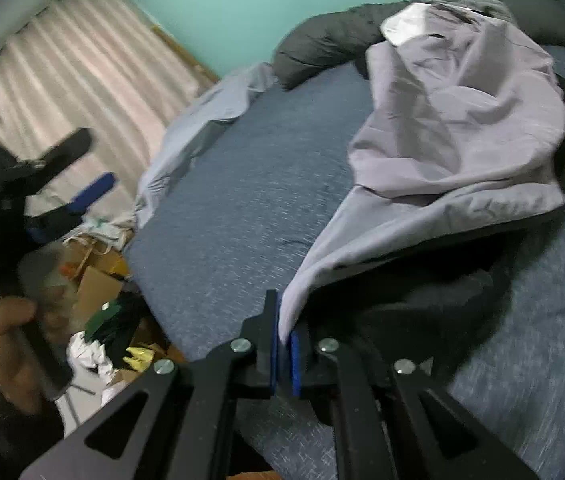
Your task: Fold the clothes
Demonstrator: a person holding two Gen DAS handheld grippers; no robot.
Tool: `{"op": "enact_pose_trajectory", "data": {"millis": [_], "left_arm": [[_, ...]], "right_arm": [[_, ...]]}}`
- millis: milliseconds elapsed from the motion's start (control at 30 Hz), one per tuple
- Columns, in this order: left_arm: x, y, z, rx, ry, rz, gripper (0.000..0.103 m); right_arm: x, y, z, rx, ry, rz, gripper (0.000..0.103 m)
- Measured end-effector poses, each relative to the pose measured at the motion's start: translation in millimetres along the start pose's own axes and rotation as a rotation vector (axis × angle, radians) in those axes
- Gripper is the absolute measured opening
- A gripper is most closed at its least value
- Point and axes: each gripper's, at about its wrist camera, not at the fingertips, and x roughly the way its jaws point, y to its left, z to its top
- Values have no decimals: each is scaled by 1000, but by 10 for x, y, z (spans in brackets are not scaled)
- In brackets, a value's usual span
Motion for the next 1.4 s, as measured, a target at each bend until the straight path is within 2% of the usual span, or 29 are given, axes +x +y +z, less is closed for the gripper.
{"op": "enact_pose_trajectory", "data": {"millis": [67,100,133,167,300,400,433,567,700,867,1067,1400], "left_arm": [[-62,-1,-5,8,-1,-7,103],[-85,5,-7,9,-1,-10,103],[-78,0,-10,13,5,-15,103],[-68,-5,-14,17,11,-19,103],[31,-95,-73,36,39,-40,103],[176,-218,-150,45,70,-69,103],[236,-264,-179,50,82,-73,103],[514,-474,-284,86,123,-81,103],[829,-689,-338,113,160,-87,103],[1144,-936,-355,149,183,-99,103],[1564,-1207,-416,202,219,-101,103],[2348,-1530,-689,298,326,-72,103]], "right_arm": [[-90,-35,9,24,-7,-52,10],[-186,-57,9,19,-12,-61,15],[-281,-79,9,14,-16,-71,31],[-377,-101,9,9,-21,-81,38],[-739,-288,-30,18,-52,-138,42],[-1063,-573,-61,62,-127,-189,69],[-1178,-702,-74,84,-155,-205,71],[-1377,-1107,-107,143,-176,-249,71],[-1312,-1368,-96,123,-141,-367,71],[-1237,-1774,-101,190,-156,-408,71],[-1151,-2013,-57,178,-172,-499,71],[-1024,-2388,52,204,-202,-510,71]]}}
